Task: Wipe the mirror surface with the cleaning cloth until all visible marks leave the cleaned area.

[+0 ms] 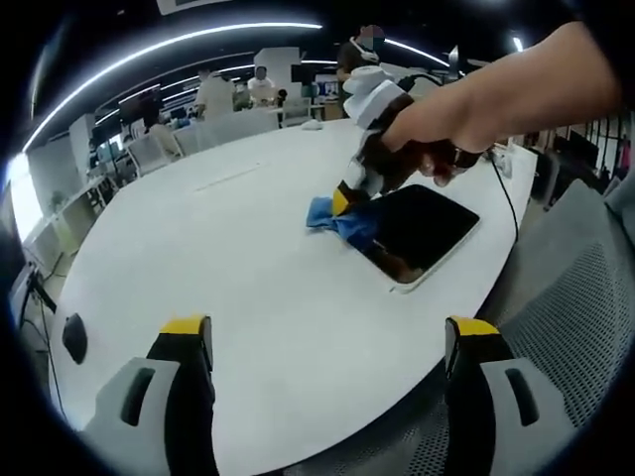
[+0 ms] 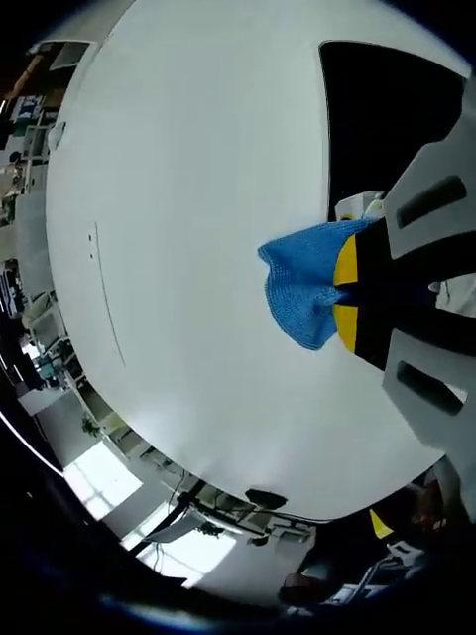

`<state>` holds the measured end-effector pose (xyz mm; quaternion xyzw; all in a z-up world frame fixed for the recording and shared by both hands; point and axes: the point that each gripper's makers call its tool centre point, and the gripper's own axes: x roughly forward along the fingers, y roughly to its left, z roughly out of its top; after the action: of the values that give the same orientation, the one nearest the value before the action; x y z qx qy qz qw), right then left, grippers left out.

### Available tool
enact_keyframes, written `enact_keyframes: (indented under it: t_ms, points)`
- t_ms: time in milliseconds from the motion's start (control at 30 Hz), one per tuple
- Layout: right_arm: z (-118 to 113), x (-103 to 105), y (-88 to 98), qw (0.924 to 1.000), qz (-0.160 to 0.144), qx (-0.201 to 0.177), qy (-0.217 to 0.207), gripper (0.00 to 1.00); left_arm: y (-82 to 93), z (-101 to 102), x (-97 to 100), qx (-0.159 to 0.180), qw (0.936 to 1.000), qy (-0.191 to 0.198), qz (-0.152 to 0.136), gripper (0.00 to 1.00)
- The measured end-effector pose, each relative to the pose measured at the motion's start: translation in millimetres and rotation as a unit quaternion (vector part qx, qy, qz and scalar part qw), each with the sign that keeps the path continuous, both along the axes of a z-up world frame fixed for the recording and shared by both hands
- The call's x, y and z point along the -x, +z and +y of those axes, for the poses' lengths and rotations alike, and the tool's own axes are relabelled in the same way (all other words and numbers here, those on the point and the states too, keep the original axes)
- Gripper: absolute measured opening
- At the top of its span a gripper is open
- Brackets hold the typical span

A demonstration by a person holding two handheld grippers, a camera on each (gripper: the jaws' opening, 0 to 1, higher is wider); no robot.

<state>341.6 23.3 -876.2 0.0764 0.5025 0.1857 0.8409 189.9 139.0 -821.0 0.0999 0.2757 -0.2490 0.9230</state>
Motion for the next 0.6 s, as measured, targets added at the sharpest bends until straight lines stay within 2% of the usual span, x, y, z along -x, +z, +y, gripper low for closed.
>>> enact_keyframes:
  t_ms: [133,300,400,600]
  points:
    - [-1.2,2.7,1.2,1.0,-0.006,0.002,-0.002,0.0,0.1,-0.4,0.2,-0.001,1.0,-0.002,-0.001,0.99]
    - [-0.8,19.2,5.8,1.0,-0.009,0.003,0.002,0.0,2.4,-1.3,-0.2,0.001,1.0,-0.003,-0.005,0.99]
    - [-1.3,18.7,-0.8,0.9999,-0.011,0.004,0.007,0.0,2.5,-1.6,-0.2,0.002,1.0,-0.004,-0.005,0.99]
    - [-2.7,28.8,-1.6,0.9999,-0.01,0.001,0.008,0.0,2.5,-0.7,-0.9,0.002,1.0,-0.002,-0.008,0.99]
